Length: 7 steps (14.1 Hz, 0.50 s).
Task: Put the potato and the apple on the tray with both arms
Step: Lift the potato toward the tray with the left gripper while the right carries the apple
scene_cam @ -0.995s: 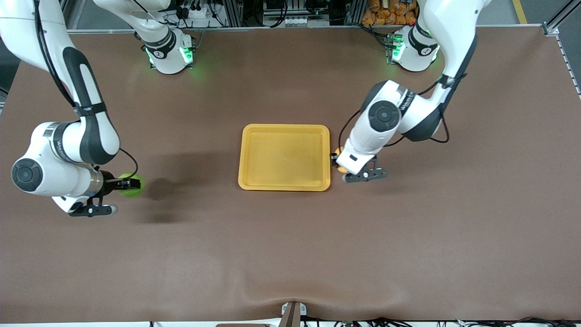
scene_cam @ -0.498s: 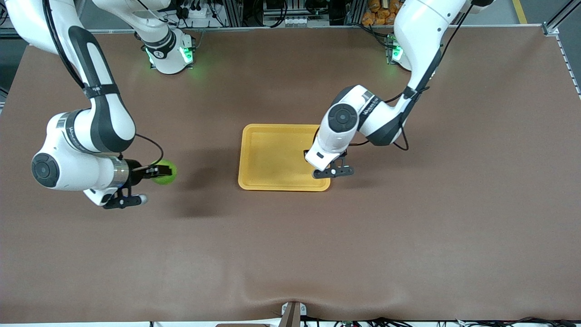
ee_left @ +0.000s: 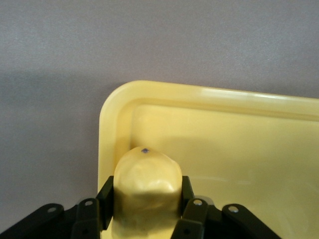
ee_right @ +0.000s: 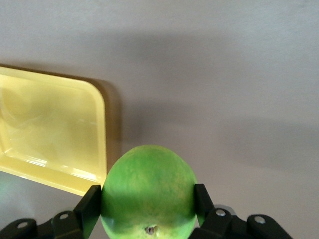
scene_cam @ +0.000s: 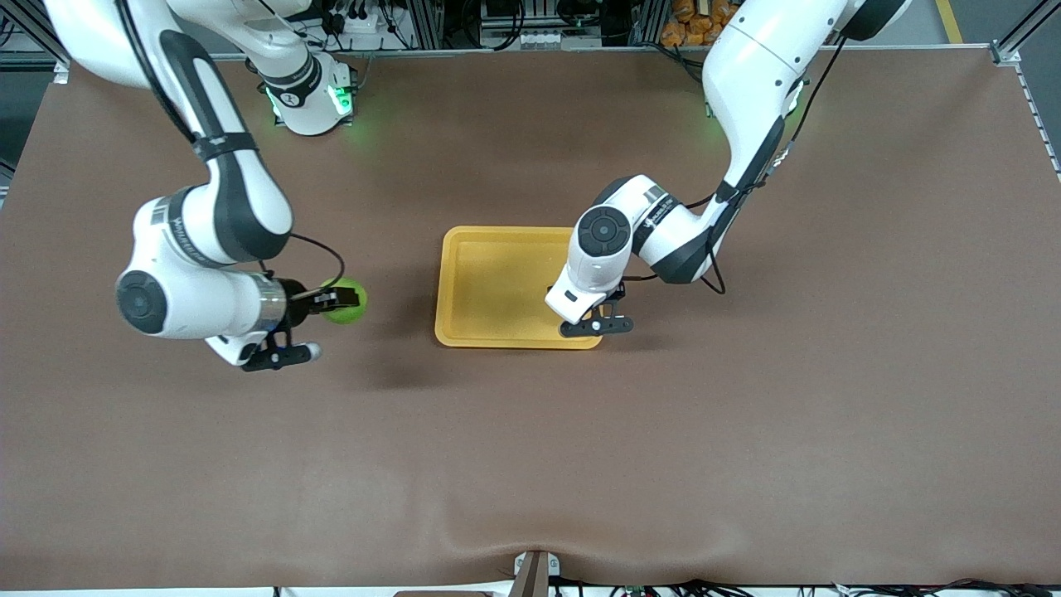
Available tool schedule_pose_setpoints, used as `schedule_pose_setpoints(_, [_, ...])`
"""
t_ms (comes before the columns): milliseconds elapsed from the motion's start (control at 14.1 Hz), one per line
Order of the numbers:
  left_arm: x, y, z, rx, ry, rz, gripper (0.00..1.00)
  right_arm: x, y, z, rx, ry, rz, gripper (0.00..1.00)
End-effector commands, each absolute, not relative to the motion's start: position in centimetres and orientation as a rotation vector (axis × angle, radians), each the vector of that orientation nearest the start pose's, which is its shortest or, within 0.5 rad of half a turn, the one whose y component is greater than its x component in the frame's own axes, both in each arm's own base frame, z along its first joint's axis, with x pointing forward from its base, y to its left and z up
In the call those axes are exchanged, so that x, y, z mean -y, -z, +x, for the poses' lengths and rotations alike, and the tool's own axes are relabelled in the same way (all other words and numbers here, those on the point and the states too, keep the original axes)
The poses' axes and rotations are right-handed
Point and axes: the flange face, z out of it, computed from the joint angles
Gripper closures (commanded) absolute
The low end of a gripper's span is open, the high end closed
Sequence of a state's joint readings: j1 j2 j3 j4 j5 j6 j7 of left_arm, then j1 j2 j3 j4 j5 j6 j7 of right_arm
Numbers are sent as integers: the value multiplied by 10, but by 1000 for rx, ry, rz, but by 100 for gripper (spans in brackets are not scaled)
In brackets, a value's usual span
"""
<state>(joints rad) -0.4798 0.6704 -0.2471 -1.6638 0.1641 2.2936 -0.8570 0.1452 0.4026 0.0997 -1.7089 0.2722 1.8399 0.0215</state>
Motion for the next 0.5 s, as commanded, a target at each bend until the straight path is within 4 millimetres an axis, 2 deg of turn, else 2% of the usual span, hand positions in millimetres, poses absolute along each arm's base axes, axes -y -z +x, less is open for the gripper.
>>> schedule_pose_setpoints(0, [441,-226,527,111,-33,-3126,94,-204,-345,597,100,-451,-2860,46])
schedule_pose_setpoints(71, [440,-224,526,110,-39,-3123,88,-213,-344,593,108,-456,-2863,48])
schedule_pose_setpoints(142, [440,-222,526,109,-43,-3122,83,-224,-341,587,128,-469,-2866,56])
schedule_pose_setpoints(284, [438,-213,525,111,-60,-3113,81,-249,-338,577,180,-471,-2871,64])
schedule_pose_setpoints(427, [437,-208,525,113,-68,-3109,78,-262,-326,568,127,-459,-2889,64])
